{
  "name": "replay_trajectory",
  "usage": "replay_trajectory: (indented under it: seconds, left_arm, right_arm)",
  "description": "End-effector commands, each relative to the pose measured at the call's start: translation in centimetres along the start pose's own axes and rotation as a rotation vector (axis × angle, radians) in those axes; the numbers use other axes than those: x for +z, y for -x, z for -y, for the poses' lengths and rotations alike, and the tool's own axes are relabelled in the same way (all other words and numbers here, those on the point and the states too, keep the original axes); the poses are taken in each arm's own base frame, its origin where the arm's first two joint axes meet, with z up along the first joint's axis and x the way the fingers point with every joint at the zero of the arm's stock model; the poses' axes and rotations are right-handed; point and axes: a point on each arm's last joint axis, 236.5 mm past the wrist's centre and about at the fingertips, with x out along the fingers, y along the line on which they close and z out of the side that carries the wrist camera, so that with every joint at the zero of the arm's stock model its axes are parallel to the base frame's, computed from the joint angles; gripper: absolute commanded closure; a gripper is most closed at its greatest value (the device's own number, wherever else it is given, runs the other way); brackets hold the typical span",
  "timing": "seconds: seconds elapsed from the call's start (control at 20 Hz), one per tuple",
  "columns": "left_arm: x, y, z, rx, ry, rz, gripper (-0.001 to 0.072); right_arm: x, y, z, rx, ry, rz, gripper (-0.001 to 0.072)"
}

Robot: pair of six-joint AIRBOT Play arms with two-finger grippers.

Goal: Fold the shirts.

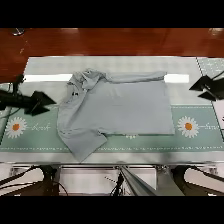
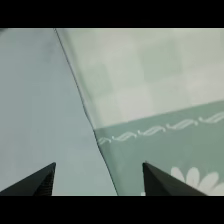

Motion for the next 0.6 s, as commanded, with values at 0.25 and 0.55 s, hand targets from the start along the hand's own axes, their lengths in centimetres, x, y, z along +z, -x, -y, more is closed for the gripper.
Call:
replay_trajectory:
  seconds: [0.25,0.55]
  left_arm:
    - [-5.3,-0.1,-4.8,-0.161,0.261,0.146,0.0005]
    - [-7.8,-2.4,-4.4,-0.165,0.244,0.026,0.0006]
  right_arm:
    - [-11.6,-1.4,-2.5,0.189,-0.057,0.066,0.0092]
    - [-12.1,-1.1,-2.7,0.196,-0.046,0.065,0.0091]
